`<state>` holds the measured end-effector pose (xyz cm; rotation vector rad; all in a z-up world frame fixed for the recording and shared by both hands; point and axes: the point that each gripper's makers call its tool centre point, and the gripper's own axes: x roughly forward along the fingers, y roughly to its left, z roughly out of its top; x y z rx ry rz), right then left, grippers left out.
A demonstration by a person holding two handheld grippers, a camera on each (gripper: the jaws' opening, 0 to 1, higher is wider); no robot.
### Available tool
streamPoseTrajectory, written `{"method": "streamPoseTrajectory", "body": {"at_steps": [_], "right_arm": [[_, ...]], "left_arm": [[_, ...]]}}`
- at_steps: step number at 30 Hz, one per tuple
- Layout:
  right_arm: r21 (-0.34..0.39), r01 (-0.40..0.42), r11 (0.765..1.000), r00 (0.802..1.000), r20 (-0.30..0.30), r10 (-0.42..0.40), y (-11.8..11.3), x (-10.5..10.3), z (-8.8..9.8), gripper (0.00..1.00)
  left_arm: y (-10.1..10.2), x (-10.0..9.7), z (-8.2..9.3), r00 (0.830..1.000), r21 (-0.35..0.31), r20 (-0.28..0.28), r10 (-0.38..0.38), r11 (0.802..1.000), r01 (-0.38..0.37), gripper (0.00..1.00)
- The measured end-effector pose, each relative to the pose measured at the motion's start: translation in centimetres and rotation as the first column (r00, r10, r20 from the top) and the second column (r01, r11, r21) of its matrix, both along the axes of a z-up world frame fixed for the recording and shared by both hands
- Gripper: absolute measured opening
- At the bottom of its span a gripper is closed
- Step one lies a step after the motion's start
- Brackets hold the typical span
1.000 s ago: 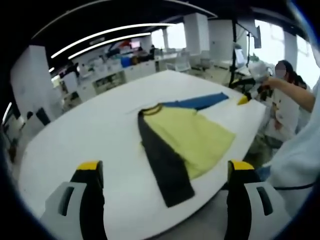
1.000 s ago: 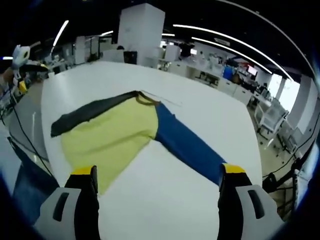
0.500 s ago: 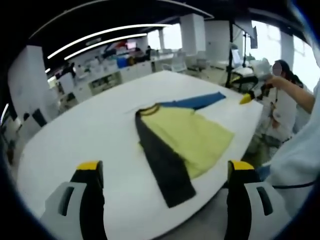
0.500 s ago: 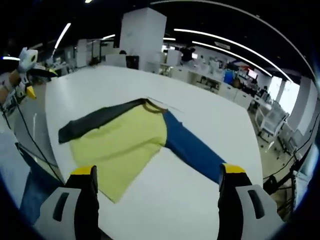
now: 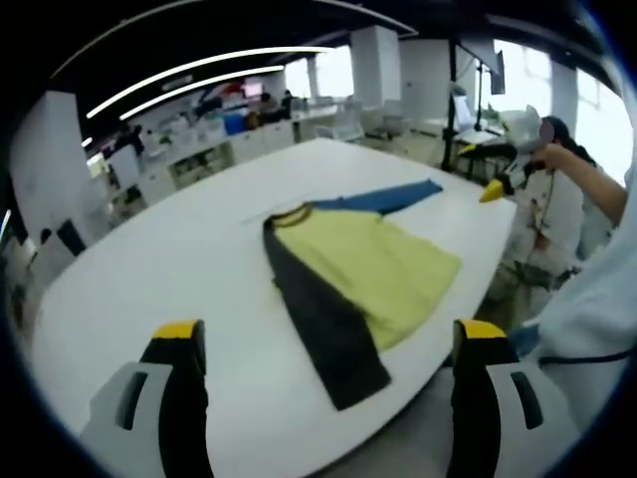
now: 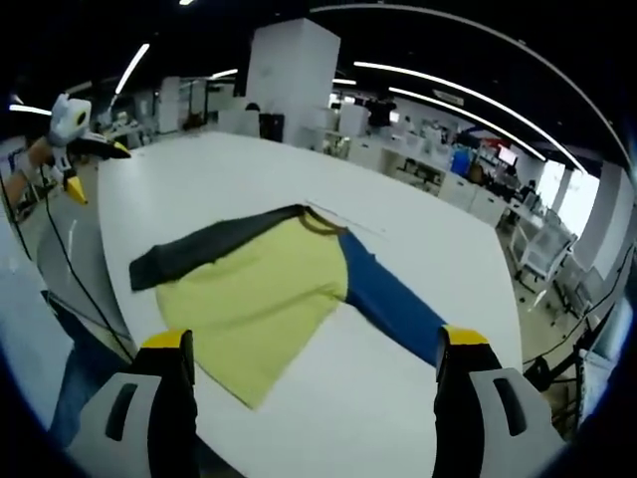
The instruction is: Fold the garment on the visible template until the final outline fits inside the template.
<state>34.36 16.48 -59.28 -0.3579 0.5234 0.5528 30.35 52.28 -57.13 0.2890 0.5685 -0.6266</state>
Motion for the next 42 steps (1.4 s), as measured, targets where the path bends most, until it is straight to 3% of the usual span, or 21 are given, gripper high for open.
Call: {"method": "streamPoseTrajectory", "body": {"at_steps": [18, 27, 31, 42], "right_arm": [[0.018, -0.027, 0.999, 1.000, 0.006, 0.027, 1.9, -3.1, 0.2, 1.00], [0.015, -0.018, 1.000, 0.999, 0.028, 0.017, 2.1, -3.5, 0.7, 1.00], [-0.029, -0.014, 0.999, 0.999, 0.047, 0.016, 1.9, -3.4, 1.0, 1.00], [-0.016, -0.029, 0.999, 0.997, 0.066, 0.030, 2.7, -4.0, 2.2, 1.00]], "left_arm": [[0.0, -0.6, -2.5, 0.998, -0.023, -0.053, -0.024, 0.999, 0.023, 1.00], [-0.2, -0.7, -3.5, 0.996, -0.027, -0.087, -0.024, 0.999, 0.022, 1.00], [-0.2, -0.5, -4.0, 0.995, -0.045, -0.101, -0.013, 0.999, 0.009, 1.00], [-0.1, -0.3, -6.1, 0.988, -0.064, -0.156, -0.008, 0.998, -0.002, 0.99]]}}
